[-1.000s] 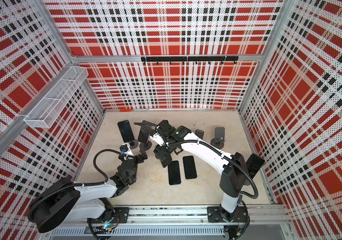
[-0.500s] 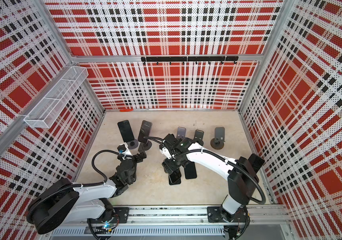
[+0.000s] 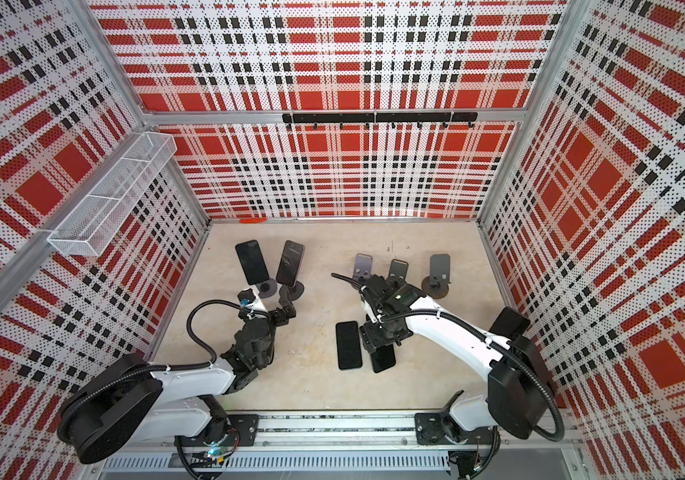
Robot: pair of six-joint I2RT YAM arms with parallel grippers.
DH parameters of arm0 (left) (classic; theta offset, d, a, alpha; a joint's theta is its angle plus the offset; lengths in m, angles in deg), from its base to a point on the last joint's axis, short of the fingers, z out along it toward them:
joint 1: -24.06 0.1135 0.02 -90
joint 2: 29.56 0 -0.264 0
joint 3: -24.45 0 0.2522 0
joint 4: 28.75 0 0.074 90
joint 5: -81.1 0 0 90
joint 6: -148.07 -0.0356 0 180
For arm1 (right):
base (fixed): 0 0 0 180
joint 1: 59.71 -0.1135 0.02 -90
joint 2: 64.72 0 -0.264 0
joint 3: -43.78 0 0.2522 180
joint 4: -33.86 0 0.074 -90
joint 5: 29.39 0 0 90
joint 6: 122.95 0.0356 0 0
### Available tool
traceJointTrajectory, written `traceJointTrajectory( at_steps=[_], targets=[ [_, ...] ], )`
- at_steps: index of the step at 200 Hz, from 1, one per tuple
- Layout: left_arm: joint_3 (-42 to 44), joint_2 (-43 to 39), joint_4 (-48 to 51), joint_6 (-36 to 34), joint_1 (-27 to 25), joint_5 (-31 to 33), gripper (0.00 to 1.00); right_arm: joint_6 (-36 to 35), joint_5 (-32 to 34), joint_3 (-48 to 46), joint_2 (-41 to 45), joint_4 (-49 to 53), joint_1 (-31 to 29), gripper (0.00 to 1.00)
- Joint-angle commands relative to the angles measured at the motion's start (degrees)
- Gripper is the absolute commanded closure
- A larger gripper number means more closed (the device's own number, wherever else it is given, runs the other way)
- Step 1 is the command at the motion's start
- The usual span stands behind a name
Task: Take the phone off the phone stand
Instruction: 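Carry the phone toward the robot beside the two flat phones, then lower the phone flat onto the table and open the right gripper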
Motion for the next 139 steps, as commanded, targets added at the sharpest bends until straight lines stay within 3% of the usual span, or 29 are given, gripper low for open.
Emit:
traceJointTrajectory(
  at_steps=[1,70,97,139],
  targets=[
    [0.4,-0.9,-0.9,1.4,-0.3,-1.5,0.02,-1.6,3.7,0.1,-0.3,0.8,3.7,0.35],
    [0.8,-1.2,-0.8,2.9,-0.6,-3.9,0.02,-5.3,6.9,2.5,-6.1,1.4,16.1,0.33],
    [0.4,-1.7,0.2,3.6,-0.5,-5.2,0.02,-3.7,12.4,3.4,-10.4,1.9,16.8,0.33],
    [1.0,-2.5,0.3,5.2,-0.3,-7.0,0.02,-3.9,9.8,2.1,-12.9,0.3,17.1,0.32]
  ],
)
